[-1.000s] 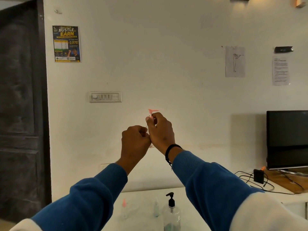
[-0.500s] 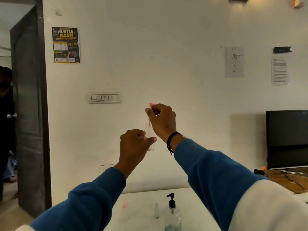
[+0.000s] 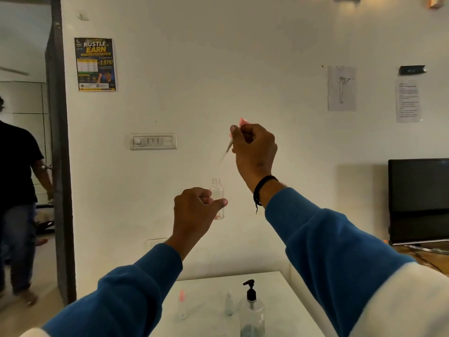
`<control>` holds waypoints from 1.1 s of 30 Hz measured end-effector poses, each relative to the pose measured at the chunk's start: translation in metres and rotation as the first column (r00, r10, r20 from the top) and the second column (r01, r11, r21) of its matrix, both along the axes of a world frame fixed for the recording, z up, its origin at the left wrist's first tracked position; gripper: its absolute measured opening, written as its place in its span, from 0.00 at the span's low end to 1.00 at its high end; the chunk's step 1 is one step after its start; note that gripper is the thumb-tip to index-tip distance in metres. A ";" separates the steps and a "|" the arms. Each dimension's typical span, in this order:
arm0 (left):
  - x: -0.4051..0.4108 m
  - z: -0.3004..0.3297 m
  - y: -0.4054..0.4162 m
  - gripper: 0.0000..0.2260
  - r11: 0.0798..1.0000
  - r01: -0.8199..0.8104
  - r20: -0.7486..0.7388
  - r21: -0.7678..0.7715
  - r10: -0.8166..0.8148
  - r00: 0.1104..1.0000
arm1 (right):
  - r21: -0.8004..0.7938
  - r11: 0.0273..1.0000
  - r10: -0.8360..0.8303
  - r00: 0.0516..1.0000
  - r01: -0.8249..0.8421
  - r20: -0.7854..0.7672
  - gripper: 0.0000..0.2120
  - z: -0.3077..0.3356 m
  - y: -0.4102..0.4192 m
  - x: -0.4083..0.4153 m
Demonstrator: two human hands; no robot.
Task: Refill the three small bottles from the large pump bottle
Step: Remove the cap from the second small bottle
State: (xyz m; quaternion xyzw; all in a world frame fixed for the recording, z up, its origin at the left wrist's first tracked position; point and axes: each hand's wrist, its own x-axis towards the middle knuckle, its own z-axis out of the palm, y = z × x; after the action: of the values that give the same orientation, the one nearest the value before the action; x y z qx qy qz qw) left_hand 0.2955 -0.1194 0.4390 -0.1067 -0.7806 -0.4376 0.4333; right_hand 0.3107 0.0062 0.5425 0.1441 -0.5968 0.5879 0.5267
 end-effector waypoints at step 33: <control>-0.090 -0.258 -0.020 0.17 0.989 0.053 0.360 0.142 -0.101 0.927 | 0.229 0.972 -0.081 0.835 -0.055 0.544 0.07 -0.368 -0.024 -0.115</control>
State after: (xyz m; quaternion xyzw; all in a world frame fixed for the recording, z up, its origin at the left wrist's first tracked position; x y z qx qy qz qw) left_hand 0.2053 -0.1396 0.1815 -0.0255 -0.8129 -0.5161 0.2687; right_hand 0.1959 -0.0178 0.1746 0.0266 -0.7891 0.5259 0.3163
